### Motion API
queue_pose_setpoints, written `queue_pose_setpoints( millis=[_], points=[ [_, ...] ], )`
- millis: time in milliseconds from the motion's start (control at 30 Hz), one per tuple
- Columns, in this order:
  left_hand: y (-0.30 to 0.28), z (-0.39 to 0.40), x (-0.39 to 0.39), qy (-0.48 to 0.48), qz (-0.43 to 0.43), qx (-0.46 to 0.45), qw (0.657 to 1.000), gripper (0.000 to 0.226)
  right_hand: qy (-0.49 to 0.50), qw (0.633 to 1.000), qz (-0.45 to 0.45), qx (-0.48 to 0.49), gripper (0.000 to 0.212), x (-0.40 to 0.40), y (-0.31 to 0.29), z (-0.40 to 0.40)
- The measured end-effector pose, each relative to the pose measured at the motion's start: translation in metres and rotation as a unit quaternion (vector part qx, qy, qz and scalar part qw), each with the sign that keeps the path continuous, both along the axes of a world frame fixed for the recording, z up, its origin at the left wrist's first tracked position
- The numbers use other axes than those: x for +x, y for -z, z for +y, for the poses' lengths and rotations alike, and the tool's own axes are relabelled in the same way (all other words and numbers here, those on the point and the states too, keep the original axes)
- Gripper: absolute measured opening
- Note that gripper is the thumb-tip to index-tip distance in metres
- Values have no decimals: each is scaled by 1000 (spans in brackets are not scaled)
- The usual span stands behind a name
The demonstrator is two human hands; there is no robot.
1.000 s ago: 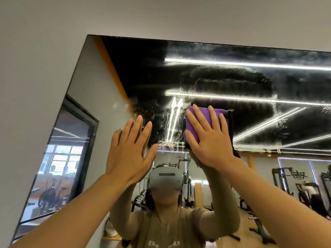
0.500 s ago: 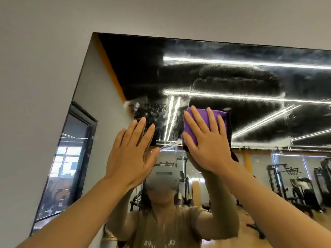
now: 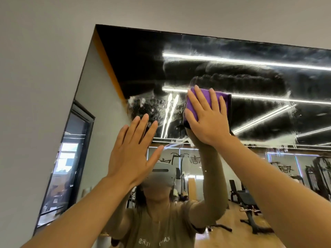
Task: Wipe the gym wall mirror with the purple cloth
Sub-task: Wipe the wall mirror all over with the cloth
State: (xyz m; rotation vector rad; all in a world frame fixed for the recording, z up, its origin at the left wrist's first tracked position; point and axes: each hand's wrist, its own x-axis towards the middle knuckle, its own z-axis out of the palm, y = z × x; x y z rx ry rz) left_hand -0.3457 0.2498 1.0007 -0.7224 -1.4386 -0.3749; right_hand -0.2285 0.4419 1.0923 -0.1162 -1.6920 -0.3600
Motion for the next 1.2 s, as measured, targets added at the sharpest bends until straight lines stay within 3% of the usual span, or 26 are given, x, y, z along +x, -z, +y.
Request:
queue_pose_setpoints(
  millis=[167, 300, 500, 633, 800, 933, 1100, 1200],
  points=[
    [7, 0, -1, -3, -5, 17, 1000, 65, -6, 997, -27, 68, 63, 0, 60, 6],
    [8, 0, -4, 3, -7, 10, 1000, 64, 7, 996, -43, 74, 67, 1, 15, 8],
    [11, -4, -4, -6, 0, 18, 1000, 65, 12, 1000, -28, 0, 71, -3, -53, -10],
    [18, -4, -3, -8, -9, 23, 1000, 67, -6, 1000, 5, 29, 67, -9, 5, -12],
    [18, -10, -2, -10, -9, 9, 1000, 66, -15, 996, -38, 83, 63, -12, 65, -11],
    [17, -25, -10, -10, -7, 19, 1000, 66, -5, 995, -56, 87, 66, -10, 38, -15],
    [16, -36, -15, -7, 14, 9, 1000, 66, 20, 999, -25, -36, 69, -18, -33, -43],
    [15, -38, -18, -14, 13, 1, 1000, 66, 11, 997, -19, -74, 63, -22, -41, -55]
  ],
)
